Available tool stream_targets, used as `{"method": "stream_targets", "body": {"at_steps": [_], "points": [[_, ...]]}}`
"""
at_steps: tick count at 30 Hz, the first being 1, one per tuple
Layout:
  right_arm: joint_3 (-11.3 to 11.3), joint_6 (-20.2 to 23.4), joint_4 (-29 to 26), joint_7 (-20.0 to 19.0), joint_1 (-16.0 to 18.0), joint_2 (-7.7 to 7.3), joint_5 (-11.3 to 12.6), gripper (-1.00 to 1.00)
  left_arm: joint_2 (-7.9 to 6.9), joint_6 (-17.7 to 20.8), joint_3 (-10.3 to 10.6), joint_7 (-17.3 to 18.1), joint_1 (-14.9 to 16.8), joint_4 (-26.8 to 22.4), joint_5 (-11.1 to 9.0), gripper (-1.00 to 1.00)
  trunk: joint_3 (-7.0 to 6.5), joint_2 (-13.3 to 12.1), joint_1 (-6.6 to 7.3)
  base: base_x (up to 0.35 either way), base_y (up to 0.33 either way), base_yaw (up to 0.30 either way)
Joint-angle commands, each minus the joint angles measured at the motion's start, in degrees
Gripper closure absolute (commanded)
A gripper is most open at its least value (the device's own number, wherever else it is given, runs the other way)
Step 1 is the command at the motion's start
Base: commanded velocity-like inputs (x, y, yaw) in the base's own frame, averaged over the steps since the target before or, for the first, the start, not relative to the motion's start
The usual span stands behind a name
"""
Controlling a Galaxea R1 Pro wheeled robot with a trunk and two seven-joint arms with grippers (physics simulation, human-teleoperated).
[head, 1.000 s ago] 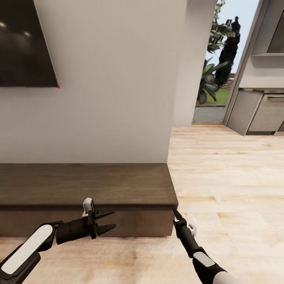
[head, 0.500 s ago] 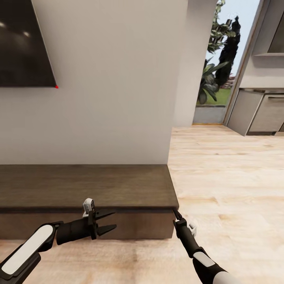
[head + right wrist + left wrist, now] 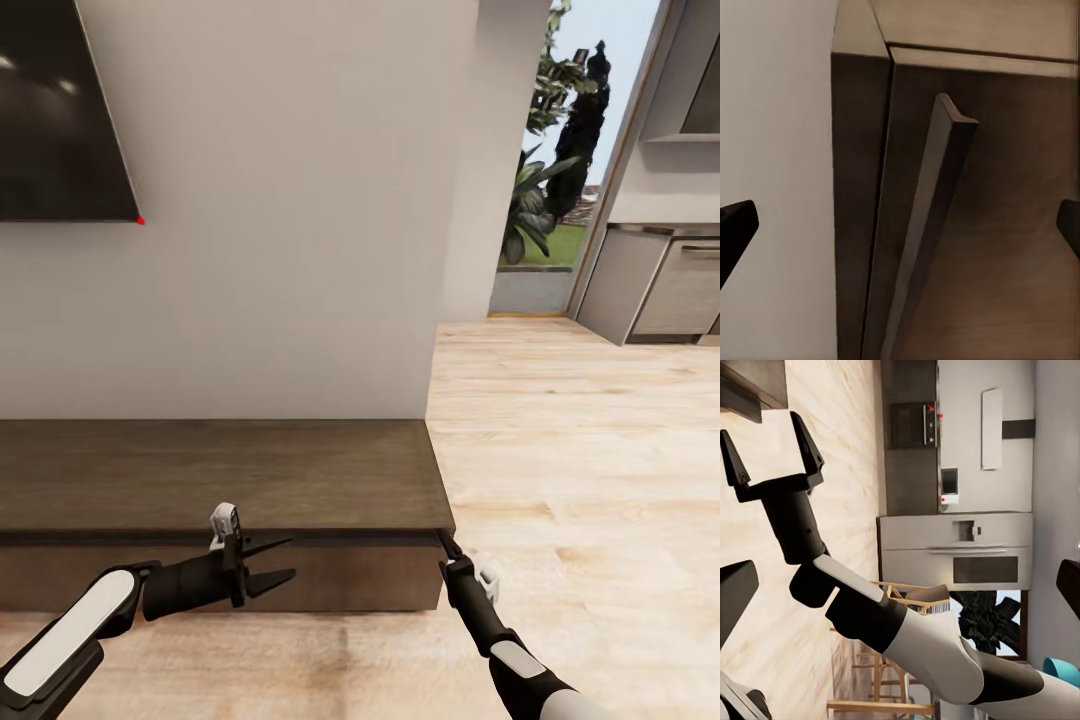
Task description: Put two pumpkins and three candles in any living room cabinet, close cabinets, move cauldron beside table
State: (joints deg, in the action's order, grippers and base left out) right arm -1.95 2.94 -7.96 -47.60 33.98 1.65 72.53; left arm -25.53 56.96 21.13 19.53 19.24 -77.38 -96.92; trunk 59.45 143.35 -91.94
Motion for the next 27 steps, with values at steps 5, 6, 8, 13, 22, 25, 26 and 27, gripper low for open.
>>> {"method": "stream_targets", "body": {"at_steps": [5, 6, 8, 13, 22, 25, 26, 27], "points": [[-0.3, 0.2, 0.1, 0.0, 0.0, 0.02, 0.2, -1.0, -0.05, 0.0, 0.1, 0.5, 0.1, 0.0, 0.3, -1.0, 0.05, 0.0, 0.01, 0.038, 0.004, 0.0], [-0.3, 0.2, 0.1, 0.0, 0.0, 0.02, 0.2, -1.0, -0.05, 0.0, 0.1, 0.5, 0.1, 0.0, 0.3, -1.0, 0.05, 0.0, 0.01, 0.14, 0.008, 0.0], [-0.3, 0.2, 0.1, 0.1, 0.0, 0.02, 0.2, -1.0, -0.05, 0.0, 0.1, 0.5, 0.1, 0.0, 0.3, -1.0, 0.05, 0.0, 0.01, 0.076, 0.004, 0.0], [-0.3, 0.2, 0.1, 0.1, 0.0, 0.02, 0.2, -1.0, -0.05, 0.0, 0.0, 0.5, 0.1, 0.0, 0.3, -1.0, 0.05, 0.0, 0.01, 0.016, 0.001, 0.0], [-0.3, 0.2, 0.1, 0.1, 0.0, 0.02, 0.2, -1.0, -0.05, 0.0, 0.0, 0.5, 0.1, 0.0, 0.2, -1.0, 0.94, 0.1, -0.09, 0.001, 0.0, 0.0], [-0.3, 0.2, 0.1, 0.1, 0.0, 0.02, 0.2, -1.0, -0.05, 0.0, 0.0, 0.6, 0.1, 0.0, 0.2, -1.0, 1.6, 0.1, -0.17, 0.0, 0.0, 0.0], [-0.3, 0.2, 0.1, 0.1, 0.0, 0.02, 0.2, -1.0, -0.05, 0.0, 0.0, 0.6, 0.1, 0.0, 0.2, -1.0, 1.82, 0.1, -0.19, 0.0, 0.0, 0.0], [-0.3, 0.2, 0.1, 0.1, 0.0, 0.02, 0.2, -1.0, -0.05, 0.0, 0.0, 0.6, 0.1, 0.0, 0.2, -1.0, 1.82, 0.1, -0.19, 0.0, 0.0, 0.0]]}}
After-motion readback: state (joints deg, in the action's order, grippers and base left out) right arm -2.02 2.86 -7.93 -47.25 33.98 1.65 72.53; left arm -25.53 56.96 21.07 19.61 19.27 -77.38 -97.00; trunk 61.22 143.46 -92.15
